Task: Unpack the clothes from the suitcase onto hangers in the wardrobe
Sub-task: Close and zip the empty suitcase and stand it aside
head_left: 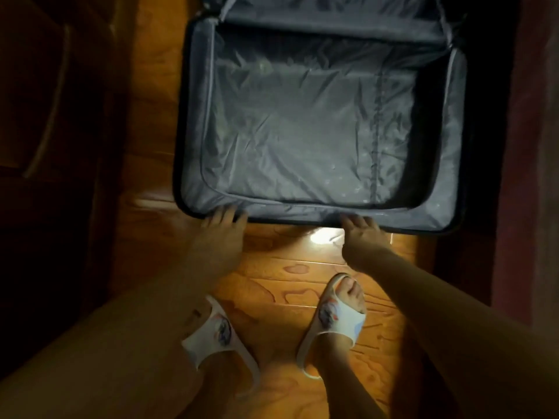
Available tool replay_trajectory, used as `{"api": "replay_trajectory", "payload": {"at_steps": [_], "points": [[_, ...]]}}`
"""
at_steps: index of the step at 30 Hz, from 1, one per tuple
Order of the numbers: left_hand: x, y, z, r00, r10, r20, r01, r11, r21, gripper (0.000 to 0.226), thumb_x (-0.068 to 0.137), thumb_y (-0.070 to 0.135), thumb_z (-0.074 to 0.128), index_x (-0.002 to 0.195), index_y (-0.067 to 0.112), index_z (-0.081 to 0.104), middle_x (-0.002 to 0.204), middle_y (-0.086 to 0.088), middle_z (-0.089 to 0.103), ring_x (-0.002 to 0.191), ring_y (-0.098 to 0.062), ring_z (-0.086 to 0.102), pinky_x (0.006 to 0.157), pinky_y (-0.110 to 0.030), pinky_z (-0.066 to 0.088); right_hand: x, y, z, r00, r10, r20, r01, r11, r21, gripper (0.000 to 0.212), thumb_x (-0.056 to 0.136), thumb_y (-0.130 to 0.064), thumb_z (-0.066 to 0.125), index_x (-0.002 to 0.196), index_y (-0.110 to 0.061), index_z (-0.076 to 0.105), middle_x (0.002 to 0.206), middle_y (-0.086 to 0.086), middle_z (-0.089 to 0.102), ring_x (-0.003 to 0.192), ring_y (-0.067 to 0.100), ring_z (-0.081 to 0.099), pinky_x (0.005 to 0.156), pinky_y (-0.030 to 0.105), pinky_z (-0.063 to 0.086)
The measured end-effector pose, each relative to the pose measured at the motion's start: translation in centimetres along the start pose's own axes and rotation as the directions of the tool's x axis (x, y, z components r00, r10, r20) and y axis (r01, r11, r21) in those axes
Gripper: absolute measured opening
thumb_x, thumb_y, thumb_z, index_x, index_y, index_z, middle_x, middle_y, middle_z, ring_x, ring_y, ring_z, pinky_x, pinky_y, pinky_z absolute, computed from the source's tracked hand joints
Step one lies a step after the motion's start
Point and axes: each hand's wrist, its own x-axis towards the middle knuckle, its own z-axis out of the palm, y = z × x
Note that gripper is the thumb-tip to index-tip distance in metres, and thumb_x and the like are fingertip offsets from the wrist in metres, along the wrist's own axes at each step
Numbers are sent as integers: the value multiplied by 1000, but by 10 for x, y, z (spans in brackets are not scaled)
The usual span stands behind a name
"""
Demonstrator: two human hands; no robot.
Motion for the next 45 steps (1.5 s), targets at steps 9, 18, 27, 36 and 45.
{"api": "replay_trajectory", "payload": {"at_steps": [9,18,27,36,45], "points": [[-9,-14,23,993,23,-114,-14,997,78,59,84,15,60,141,22,46,133,-10,47,122,-34,41,99,-44,38,-28,-2,45,917,-167,-361,84,968,-236,46,96,-18,23,115,-11,65,115,13,63,99,33,62,75,38,48],[-138,19,49,993,-112,-23,110,991,-81,63,88,26,61,148,25,41,147,-6,38,135,-32,34,116,-42,30,-143,-9,93,945,-210,-252,123,939,-322,37,99,-12,38,132,-17,52,129,4,56,113,25,58,86,36,50],[-286,63,151,991,-114,67,118,991,-59,56,95,36,52,149,29,39,146,-1,41,131,-25,40,110,-38,34,-271,3,226,951,-200,-236,139,957,-253,42,96,-6,34,133,-13,53,132,8,54,117,28,55,86,39,50],[-416,65,275,933,76,352,-48,995,-89,66,95,37,51,156,31,28,157,1,27,145,-27,25,118,-40,28,-386,-24,401,980,-24,-197,-1,992,-127,37,88,-21,39,104,-16,71,109,7,67,93,31,66,73,37,53],[-552,57,426,867,123,483,-150,988,18,78,94,13,51,161,28,15,163,3,18,149,-24,21,120,-40,26,-479,-64,574,991,-55,-123,35,987,-159,38,98,-15,33,124,-22,61,124,2,60,107,25,63,91,37,43]]}}
